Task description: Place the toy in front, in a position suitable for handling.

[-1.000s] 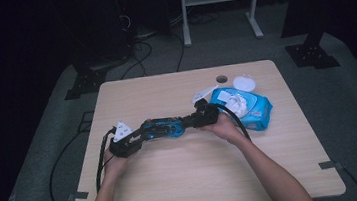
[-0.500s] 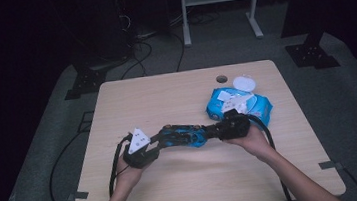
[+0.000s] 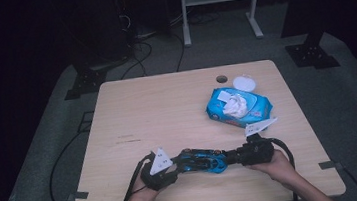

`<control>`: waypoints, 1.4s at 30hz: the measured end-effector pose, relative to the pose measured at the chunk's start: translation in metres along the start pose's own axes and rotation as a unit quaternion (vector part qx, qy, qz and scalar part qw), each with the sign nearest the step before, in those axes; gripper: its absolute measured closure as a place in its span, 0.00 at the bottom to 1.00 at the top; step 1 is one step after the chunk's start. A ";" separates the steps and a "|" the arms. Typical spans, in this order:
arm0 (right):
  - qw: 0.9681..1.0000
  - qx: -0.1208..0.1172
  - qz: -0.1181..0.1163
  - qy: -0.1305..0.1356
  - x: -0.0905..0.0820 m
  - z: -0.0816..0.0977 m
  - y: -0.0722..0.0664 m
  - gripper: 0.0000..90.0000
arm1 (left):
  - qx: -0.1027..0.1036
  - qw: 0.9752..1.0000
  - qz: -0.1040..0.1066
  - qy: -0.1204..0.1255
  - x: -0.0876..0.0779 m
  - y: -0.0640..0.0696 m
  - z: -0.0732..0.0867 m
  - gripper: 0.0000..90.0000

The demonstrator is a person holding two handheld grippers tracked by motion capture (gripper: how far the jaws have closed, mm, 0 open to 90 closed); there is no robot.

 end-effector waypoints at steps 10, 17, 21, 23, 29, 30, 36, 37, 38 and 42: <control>0.999 0.019 -0.012 -0.022 0.015 0.014 0.012 0.80 | -0.005 0.999 0.015 -0.034 0.009 -0.004 0.014 0.74; 0.999 0.026 -0.012 -0.025 0.017 0.016 0.018 0.78 | -0.011 0.999 0.018 -0.030 0.009 -0.005 0.013 0.74; 1.000 0.008 0.002 -0.022 0.017 0.015 0.017 0.75 | -0.017 0.999 0.023 -0.030 0.011 -0.007 0.012 0.73; 1.000 0.003 0.009 -0.023 0.016 0.014 0.017 0.74 | -0.019 0.999 0.022 -0.027 0.011 -0.007 0.011 0.73; 0.999 -0.017 0.044 -0.001 0.014 0.006 0.021 0.72 | -0.030 0.999 0.028 -0.033 0.016 -0.014 0.006 0.70; 0.999 -0.021 0.050 -0.002 0.014 0.005 0.022 0.71 | -0.031 0.999 0.028 -0.032 0.017 -0.015 0.005 0.70; 0.997 -0.032 0.069 -0.012 0.021 0.007 0.028 0.73 | -0.055 0.998 0.028 -0.027 0.022 -0.022 0.005 0.69; 0.997 -0.036 0.071 -0.013 0.022 0.007 0.029 0.73 | -0.063 0.997 0.026 -0.026 0.024 -0.025 0.005 0.68; 0.996 -0.042 0.075 -0.012 0.024 0.006 0.030 0.73 | -0.070 0.997 0.027 -0.025 0.025 -0.026 0.005 0.68; 0.996 -0.044 0.081 -0.018 0.029 0.007 0.033 0.73 | -0.068 0.997 0.020 -0.022 0.027 -0.031 0.005 0.70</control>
Point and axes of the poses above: each handheld gripper's, and its own axes: x roughly forward along the jaws, z roughly out of its underside, y roughly to its right, the point moved 2 cm from there along x, roughly forward along the jaws, and after that the axes turned 4 degrees about y, right-handed, at the moved point
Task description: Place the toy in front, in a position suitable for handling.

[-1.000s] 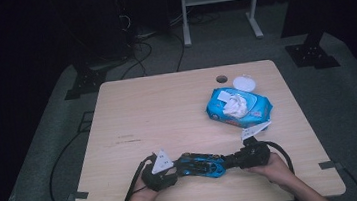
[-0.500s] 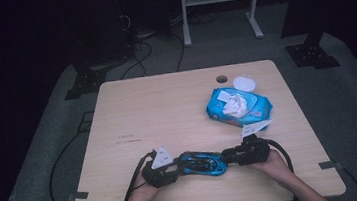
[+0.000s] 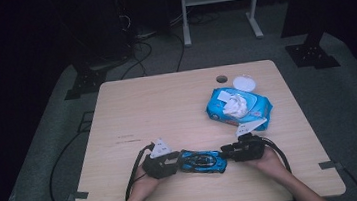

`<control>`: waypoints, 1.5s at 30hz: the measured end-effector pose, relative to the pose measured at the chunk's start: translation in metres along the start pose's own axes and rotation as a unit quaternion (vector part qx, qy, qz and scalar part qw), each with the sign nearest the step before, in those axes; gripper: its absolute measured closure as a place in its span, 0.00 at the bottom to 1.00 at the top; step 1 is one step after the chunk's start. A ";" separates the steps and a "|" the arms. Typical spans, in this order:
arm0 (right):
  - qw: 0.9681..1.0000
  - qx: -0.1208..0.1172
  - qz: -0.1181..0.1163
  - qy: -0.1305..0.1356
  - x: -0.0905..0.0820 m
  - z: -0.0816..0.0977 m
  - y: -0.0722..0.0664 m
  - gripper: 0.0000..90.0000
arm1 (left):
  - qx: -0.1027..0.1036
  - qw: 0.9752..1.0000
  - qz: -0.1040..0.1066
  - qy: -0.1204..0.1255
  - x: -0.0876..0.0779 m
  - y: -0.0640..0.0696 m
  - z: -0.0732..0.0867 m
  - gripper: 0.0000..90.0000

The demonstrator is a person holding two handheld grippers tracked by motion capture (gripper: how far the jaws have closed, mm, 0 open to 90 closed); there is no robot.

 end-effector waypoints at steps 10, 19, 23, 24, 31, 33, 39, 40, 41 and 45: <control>1.000 -0.008 0.016 0.021 -0.008 -0.004 0.002 0.64 | -0.003 1.000 0.008 0.017 -0.004 -0.006 0.002 0.64; 0.993 -0.053 0.075 0.068 -0.055 -0.042 0.006 0.50 | 0.056 0.995 0.045 0.067 -0.013 -0.005 -0.003 0.38; 0.990 -0.056 0.100 0.082 -0.068 -0.056 0.013 0.47 | 0.075 0.993 0.051 0.074 -0.011 -0.004 -0.004 0.29; 0.988 -0.059 0.111 0.087 -0.072 -0.061 0.016 0.45 | 0.080 0.992 0.054 0.078 -0.011 -0.003 -0.005 0.26; 0.980 -0.063 0.177 0.072 -0.069 -0.087 0.051 0.40 | 0.123 0.986 0.081 0.075 0.001 -0.005 -0.010 0.22; 0.977 -0.058 0.199 0.045 -0.056 -0.085 0.067 0.39 | 0.123 0.986 0.094 0.064 0.004 -0.008 -0.010 0.22; 0.972 -0.053 0.229 0.014 -0.039 -0.078 0.084 0.39 | 0.135 0.984 0.105 0.044 0.009 -0.010 -0.005 0.19; 0.972 -0.046 0.230 0.015 -0.038 -0.077 0.086 0.39 | 0.141 0.984 0.104 0.037 0.010 -0.011 -0.004 0.18; 0.972 -0.041 0.229 0.013 -0.036 -0.075 0.089 0.39 | 0.143 0.984 0.103 0.033 0.012 -0.011 -0.004 0.18; 0.973 -0.029 0.231 0.004 -0.028 -0.070 0.096 0.54 | 0.140 0.983 0.116 0.036 0.017 -0.014 -0.002 0.16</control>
Point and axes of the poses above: each handheld gripper's, and its own axes: x roughly forward along the jaws, z roughly out of its underside, y roughly to its right, the point moved 2 cm from there along x, roughly forward along the jaws, and after that the axes turned 4 degrees about y, right-handed, at the moved point
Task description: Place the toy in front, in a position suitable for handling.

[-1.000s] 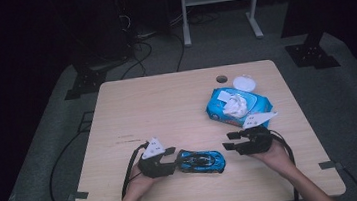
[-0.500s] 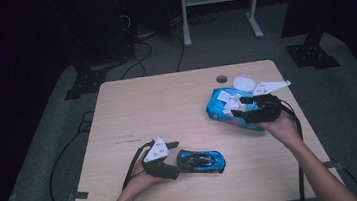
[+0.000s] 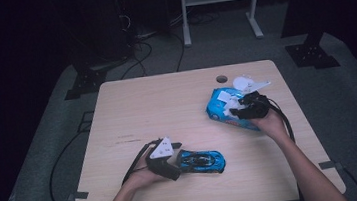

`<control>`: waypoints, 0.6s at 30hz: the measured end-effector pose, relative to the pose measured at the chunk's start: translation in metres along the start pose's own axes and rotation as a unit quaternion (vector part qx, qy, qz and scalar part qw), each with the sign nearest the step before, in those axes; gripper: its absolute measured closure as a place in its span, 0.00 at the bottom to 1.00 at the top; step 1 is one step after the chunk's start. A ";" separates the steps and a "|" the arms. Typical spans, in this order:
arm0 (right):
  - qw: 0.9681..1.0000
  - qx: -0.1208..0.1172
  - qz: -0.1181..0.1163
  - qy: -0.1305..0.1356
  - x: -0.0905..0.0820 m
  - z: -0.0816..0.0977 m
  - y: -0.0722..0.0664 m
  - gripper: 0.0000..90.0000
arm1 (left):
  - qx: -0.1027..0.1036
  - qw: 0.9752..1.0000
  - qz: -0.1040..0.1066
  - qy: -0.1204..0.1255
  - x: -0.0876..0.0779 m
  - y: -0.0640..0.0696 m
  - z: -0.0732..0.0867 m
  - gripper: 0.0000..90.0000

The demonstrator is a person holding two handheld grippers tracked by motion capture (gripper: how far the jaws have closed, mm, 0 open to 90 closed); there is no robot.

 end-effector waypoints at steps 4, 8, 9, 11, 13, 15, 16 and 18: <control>1.000 0.011 0.000 -0.001 0.000 0.004 0.005 0.76 | -0.005 1.000 0.006 -0.008 0.001 0.000 0.003 0.13; 1.000 0.025 -0.005 0.007 -0.003 0.004 0.009 0.90 | -0.003 1.000 0.012 -0.015 0.005 0.000 0.004 0.14; 1.000 0.028 -0.008 0.008 -0.005 0.004 0.011 0.92 | -0.006 1.000 0.014 -0.017 0.006 0.001 0.005 0.14; 0.999 0.042 -0.019 0.016 -0.009 0.003 0.014 0.93 | -0.012 0.999 0.027 -0.025 0.008 0.001 0.005 0.20; 0.998 0.055 -0.029 0.029 -0.014 0.003 0.017 0.93 | -0.015 0.999 0.030 -0.029 0.010 0.000 0.004 0.20; 0.996 0.066 -0.040 0.042 -0.019 0.002 0.019 0.93 | -0.014 0.998 0.033 -0.044 0.011 0.000 0.001 0.21; 0.995 0.073 -0.049 0.050 -0.026 -0.002 0.020 0.94 | -0.014 0.998 0.033 -0.048 0.012 0.000 -0.001 0.21; 0.994 0.072 -0.058 0.066 -0.035 -0.008 0.019 0.94 | -0.012 0.998 0.033 -0.048 0.016 0.002 -0.003 0.21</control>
Point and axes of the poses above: each handheld gripper's, and its own axes: x roughly forward along the jaws, z roughly out of its underside, y roughly to its right, the point moved 2 cm from there along x, roughly forward along the jaws, and after that the axes turned 4 degrees about y, right-handed, at the moved point
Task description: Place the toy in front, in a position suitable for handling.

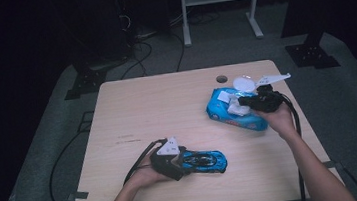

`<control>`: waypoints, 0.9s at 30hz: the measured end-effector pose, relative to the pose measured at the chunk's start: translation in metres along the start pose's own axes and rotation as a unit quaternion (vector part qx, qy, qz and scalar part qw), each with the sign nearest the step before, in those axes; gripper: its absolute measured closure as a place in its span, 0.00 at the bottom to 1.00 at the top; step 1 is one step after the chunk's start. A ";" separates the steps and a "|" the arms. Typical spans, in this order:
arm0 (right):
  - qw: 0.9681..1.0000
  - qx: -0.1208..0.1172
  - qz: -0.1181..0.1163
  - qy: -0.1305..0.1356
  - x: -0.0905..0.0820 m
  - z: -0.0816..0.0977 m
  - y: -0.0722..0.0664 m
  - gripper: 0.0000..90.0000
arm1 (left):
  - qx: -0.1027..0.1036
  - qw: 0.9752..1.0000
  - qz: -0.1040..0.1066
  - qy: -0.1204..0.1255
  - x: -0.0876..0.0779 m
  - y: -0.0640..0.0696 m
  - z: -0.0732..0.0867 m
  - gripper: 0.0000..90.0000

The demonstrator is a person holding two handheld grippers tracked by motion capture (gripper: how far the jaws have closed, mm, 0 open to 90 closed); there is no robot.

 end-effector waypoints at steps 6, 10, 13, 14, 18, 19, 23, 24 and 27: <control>0.998 -0.021 -0.044 0.043 -0.030 -0.023 -0.026 0.94 | -0.001 1.000 -0.014 0.002 0.005 0.001 -0.004 0.21; 0.992 -0.043 -0.110 0.049 -0.042 -0.019 -0.063 0.94 | -0.007 1.000 -0.026 0.004 0.009 0.000 -0.005 0.20; 0.988 -0.060 -0.140 0.031 -0.039 -0.007 -0.085 0.94 | -0.007 0.999 -0.031 0.003 0.011 -0.001 -0.007 0.20; 0.983 -0.075 -0.165 -0.003 -0.029 0.011 -0.104 0.94 | -0.016 0.999 -0.043 0.002 0.013 -0.001 -0.008 0.20; 0.978 -0.086 -0.184 -0.047 -0.008 0.041 -0.119 0.94 | -0.029 0.998 -0.063 0.012 0.017 -0.004 -0.009 0.20; 0.977 -0.088 -0.184 -0.055 -0.004 0.046 -0.120 0.93 | -0.033 0.997 -0.068 0.013 0.018 -0.005 -0.009 0.20; 0.978 -0.108 -0.166 -0.068 0.010 0.055 -0.117 0.91 | -0.035 0.997 -0.072 0.016 0.019 -0.006 -0.009 0.20; 0.978 -0.108 -0.166 -0.063 0.019 0.056 -0.116 0.84 | -0.038 0.996 -0.072 0.019 0.019 -0.005 -0.009 0.20; 0.978 -0.119 -0.163 -0.055 0.027 0.058 -0.118 0.78 | -0.040 0.996 -0.074 0.024 0.019 -0.005 -0.008 0.20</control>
Point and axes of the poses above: each handheld gripper's, and its own axes: x roughly forward along the jaws, z roughly out of its underside, y roughly to its right, the point moved 2 cm from there along x, roughly forward along the jaws, and after that the axes turned 4 degrees about y, right-handed, at the moved point
